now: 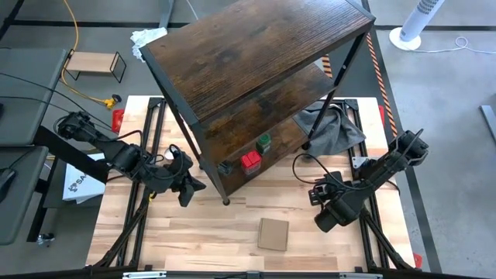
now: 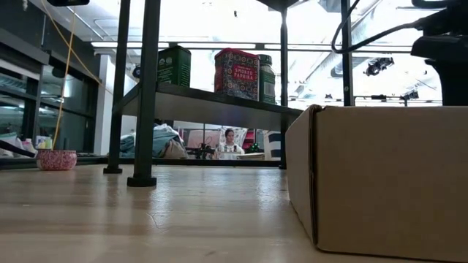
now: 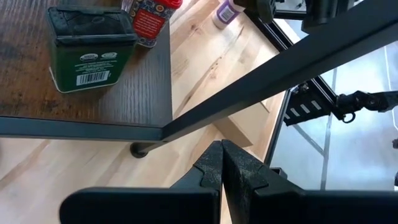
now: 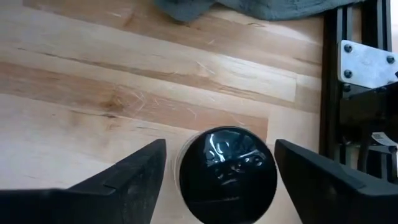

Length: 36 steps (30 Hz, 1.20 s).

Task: Shelf spices
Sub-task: Remove the black seasoning bottle from the shelf, then remove the green seasoning bottle from the shelf

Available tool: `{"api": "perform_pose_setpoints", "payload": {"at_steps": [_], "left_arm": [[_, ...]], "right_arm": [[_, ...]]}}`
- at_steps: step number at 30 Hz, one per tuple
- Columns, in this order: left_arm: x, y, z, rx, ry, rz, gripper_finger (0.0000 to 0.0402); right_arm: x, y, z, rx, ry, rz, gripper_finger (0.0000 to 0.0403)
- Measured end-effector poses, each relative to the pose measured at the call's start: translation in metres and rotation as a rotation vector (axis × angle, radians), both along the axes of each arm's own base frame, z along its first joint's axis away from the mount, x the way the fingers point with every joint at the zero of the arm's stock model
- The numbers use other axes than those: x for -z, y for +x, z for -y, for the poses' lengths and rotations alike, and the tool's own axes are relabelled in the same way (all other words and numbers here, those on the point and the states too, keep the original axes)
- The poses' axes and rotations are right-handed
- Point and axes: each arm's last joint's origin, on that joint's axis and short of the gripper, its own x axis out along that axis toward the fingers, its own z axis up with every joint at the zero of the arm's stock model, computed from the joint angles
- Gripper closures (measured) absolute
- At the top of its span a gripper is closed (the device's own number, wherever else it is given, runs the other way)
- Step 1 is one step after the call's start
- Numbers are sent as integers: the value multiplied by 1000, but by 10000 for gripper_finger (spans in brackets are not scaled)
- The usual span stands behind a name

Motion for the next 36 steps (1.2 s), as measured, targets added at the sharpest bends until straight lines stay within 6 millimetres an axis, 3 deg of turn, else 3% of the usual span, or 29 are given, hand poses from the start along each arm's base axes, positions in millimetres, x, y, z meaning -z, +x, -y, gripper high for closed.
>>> {"api": "perform_pose_setpoints", "payload": {"at_steps": [3,8,14,17,21,25,28,36], "left_arm": [[0,0,0,0,0,-1,401],[1,-1,0,11,0,-11,401],[3,-3,-1,33,14,-48,402],[4,-3,-1,34,18,-55,401],[4,-3,-1,35,19,-57,402],[4,-3,-1,39,26,-61,401],[4,-3,-1,47,36,-60,401],[4,-4,0,50,36,-61,401]], "right_arm": [[-6,-2,1,-6,26,-11,103],[-38,-8,6,-50,21,-11,102],[-67,-15,24,-117,23,218,101],[-80,-12,28,-143,-39,470,100],[-94,14,31,-209,-80,729,100],[-106,61,41,-368,-128,828,100],[-112,90,59,-470,-210,837,100],[-106,112,114,-438,-275,736,100]]}}
